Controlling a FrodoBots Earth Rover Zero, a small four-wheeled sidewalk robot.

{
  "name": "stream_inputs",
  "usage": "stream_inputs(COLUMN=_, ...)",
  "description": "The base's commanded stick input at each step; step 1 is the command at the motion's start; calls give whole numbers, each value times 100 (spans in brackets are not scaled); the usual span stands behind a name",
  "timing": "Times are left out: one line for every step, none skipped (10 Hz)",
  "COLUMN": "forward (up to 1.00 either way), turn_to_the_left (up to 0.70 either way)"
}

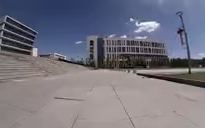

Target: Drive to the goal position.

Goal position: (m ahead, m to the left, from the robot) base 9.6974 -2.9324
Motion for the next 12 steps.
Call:
stream_inputs(forward=70, turn_to_the_left=1)
stream_inputs(forward=70, turn_to_the_left=1)
stream_inputs(forward=70, turn_to_the_left=1)
stream_inputs(forward=70, turn_to_the_left=1)
stream_inputs(forward=70, turn_to_the_left=1)
stream_inputs(forward=70, turn_to_the_left=1)
stream_inputs(forward=70, turn_to_the_left=1)
stream_inputs(forward=70, turn_to_the_left=1)
stream_inputs(forward=70, turn_to_the_left=1)
stream_inputs(forward=70, turn_to_the_left=1)
stream_inputs(forward=70, turn_to_the_left=1)
stream_inputs(forward=70, turn_to_the_left=1)
